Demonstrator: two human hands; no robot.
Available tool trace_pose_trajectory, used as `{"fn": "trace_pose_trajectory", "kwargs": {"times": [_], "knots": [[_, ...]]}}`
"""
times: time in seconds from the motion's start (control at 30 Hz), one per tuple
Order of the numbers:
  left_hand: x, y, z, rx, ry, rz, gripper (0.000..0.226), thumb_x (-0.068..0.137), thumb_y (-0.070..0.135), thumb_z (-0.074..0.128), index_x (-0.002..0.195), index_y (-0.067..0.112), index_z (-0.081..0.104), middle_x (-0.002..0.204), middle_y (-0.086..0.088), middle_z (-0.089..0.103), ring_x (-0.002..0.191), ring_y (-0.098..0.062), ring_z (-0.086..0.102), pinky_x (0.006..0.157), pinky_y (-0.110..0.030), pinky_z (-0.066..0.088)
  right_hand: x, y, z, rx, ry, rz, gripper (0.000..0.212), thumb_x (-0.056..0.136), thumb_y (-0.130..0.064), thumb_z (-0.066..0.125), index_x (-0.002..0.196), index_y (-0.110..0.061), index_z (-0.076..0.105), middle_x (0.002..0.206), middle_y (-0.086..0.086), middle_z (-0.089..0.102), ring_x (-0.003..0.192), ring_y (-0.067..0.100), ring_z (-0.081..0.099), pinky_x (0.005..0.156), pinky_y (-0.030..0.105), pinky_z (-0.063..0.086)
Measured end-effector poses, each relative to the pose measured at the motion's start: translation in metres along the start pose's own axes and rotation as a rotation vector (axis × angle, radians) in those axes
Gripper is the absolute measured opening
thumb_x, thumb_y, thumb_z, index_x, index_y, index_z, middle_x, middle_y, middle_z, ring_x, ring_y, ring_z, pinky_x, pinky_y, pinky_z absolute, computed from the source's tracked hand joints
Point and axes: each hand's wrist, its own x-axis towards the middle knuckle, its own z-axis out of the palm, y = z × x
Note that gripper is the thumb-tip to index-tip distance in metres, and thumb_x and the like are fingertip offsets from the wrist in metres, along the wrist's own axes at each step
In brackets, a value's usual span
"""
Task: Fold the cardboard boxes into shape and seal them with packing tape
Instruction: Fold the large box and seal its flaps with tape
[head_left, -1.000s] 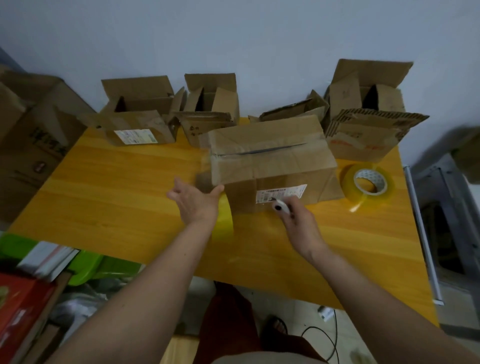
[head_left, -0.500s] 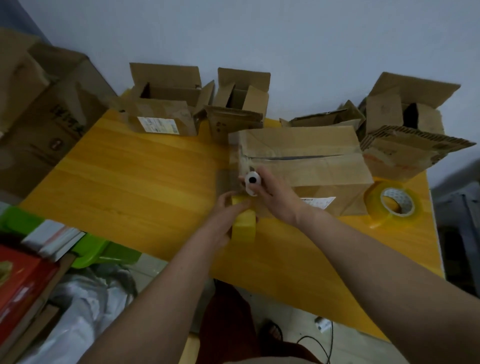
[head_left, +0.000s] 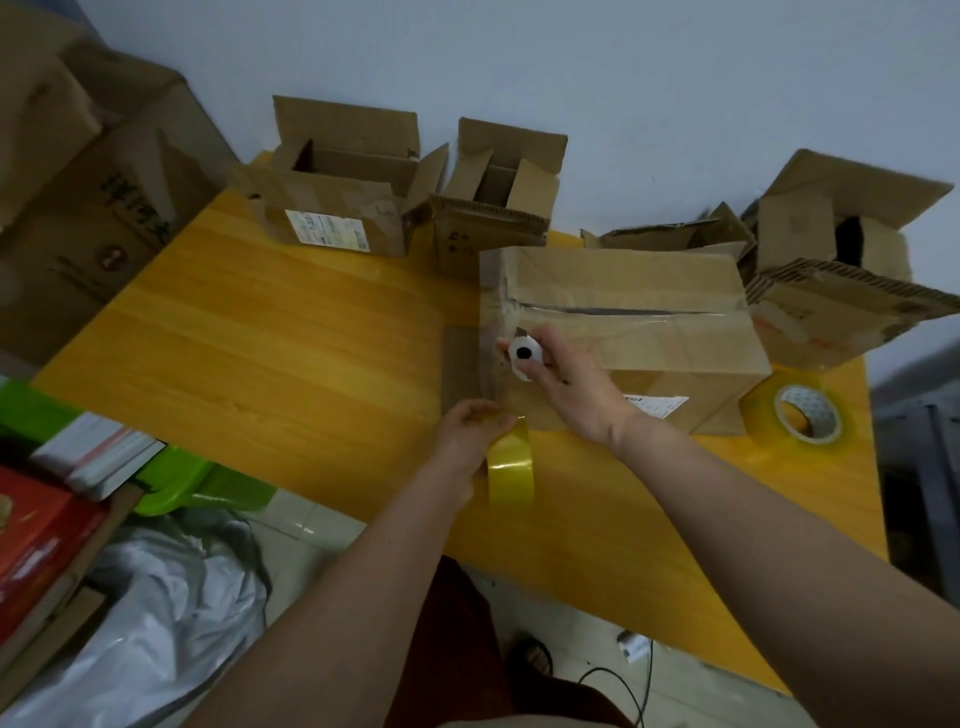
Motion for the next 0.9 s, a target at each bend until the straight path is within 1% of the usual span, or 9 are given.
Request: {"fn": "trace_pose_trajectory", "kwargs": {"times": [0.03, 0.17, 0.3, 0.43, 0.53, 0.6, 0.67, 0.8, 0.9], "knots": [[0.001, 0.000, -0.001, 0.012, 0.009, 0.033, 0.027, 0.080, 0.013, 0.075, 0.104, 0.017, 0.063, 0.104, 0.001, 0.057, 0.088, -0.021, 0.059, 0.064, -0.030, 0.049, 0.000, -0.001, 0.000, 0.002, -0.002, 0.010, 0.008, 0.098, -0.020, 0.049, 0.106, -0.022, 0.047, 0.122, 0.007, 0.063, 0.117, 0.020, 0.056, 0.098, 0.046, 0.045], [0.004, 0.003, -0.003, 0.067, -0.022, 0.120, 0.024, 0.080, 0.007, 0.073, 0.094, 0.025, 0.067, 0.101, 0.006, 0.055, 0.102, -0.020, 0.057, 0.081, -0.033, 0.049, 0.000, -0.006, -0.002, -0.016, -0.019, 0.039, 0.007, 0.098, -0.023, 0.050, 0.105, -0.021, 0.047, 0.117, 0.007, 0.063, 0.111, 0.021, 0.057, 0.095, 0.042, 0.047], [0.007, 0.002, -0.004, 0.125, -0.084, 0.154, 0.028, 0.084, 0.006, 0.068, 0.097, 0.030, 0.065, 0.106, 0.010, 0.061, 0.105, -0.014, 0.058, 0.088, -0.027, 0.048, -0.001, -0.012, -0.005, -0.129, -0.009, 0.008, 0.005, 0.098, -0.024, 0.050, 0.102, -0.022, 0.047, 0.093, -0.004, 0.059, 0.089, 0.017, 0.056, 0.071, 0.025, 0.042], [0.010, 0.000, -0.003, 0.127, -0.107, 0.185, 0.028, 0.086, 0.008, 0.066, 0.102, 0.031, 0.063, 0.111, 0.009, 0.064, 0.103, -0.009, 0.058, 0.082, -0.020, 0.047, -0.015, -0.014, 0.000, -0.075, 0.223, -0.046, 0.005, 0.094, -0.024, 0.058, 0.095, -0.027, 0.054, 0.084, -0.010, 0.063, 0.081, 0.009, 0.059, 0.068, 0.024, 0.047], [0.012, -0.006, -0.002, 0.102, -0.083, 0.201, 0.028, 0.087, 0.009, 0.067, 0.110, 0.024, 0.063, 0.110, 0.007, 0.061, 0.108, -0.015, 0.056, 0.092, -0.028, 0.048, -0.029, -0.007, 0.007, -0.129, 0.276, -0.087, 0.016, 0.089, -0.014, 0.063, 0.092, -0.029, 0.063, 0.079, -0.013, 0.062, 0.076, 0.009, 0.058, 0.063, 0.020, 0.045], [0.011, -0.008, 0.000, 0.081, -0.072, 0.202, 0.032, 0.088, 0.012, 0.067, 0.119, 0.016, 0.060, 0.117, 0.000, 0.061, 0.114, -0.019, 0.055, 0.101, -0.037, 0.046, -0.032, -0.001, 0.010, -0.212, 0.249, -0.109, 0.017, 0.089, -0.009, 0.062, 0.099, -0.021, 0.069, 0.085, -0.014, 0.061, 0.082, 0.007, 0.056, 0.067, 0.012, 0.039], [0.011, -0.007, 0.001, 0.062, -0.056, 0.202, 0.030, 0.089, 0.013, 0.066, 0.119, 0.014, 0.059, 0.121, -0.003, 0.060, 0.114, -0.019, 0.056, 0.103, -0.038, 0.045, -0.029, 0.000, 0.012, -0.294, 0.202, -0.104, 0.023, 0.091, -0.007, 0.058, 0.111, -0.014, 0.067, 0.105, 0.000, 0.062, 0.097, 0.015, 0.056, 0.080, 0.018, 0.040], [0.013, -0.007, 0.002, 0.033, -0.015, 0.206, 0.035, 0.088, 0.008, 0.066, 0.122, 0.012, 0.057, 0.114, -0.003, 0.062, 0.104, -0.015, 0.058, 0.087, -0.025, 0.047, -0.027, 0.001, 0.015, -0.417, 0.124, -0.108, 0.026, 0.093, -0.004, 0.052, 0.116, -0.004, 0.065, 0.132, 0.009, 0.055, 0.117, 0.026, 0.055, 0.098, 0.032, 0.043], [0.014, -0.005, 0.001, 0.031, 0.017, 0.219, 0.045, 0.085, 0.005, 0.069, 0.127, 0.011, 0.054, 0.099, 0.002, 0.063, 0.092, -0.010, 0.058, 0.076, -0.018, 0.047, -0.027, 0.001, 0.018, -0.456, 0.117, -0.096, 0.025, 0.093, -0.001, 0.051, 0.114, -0.001, 0.065, 0.135, 0.011, 0.053, 0.119, 0.029, 0.054, 0.100, 0.036, 0.044]]}}
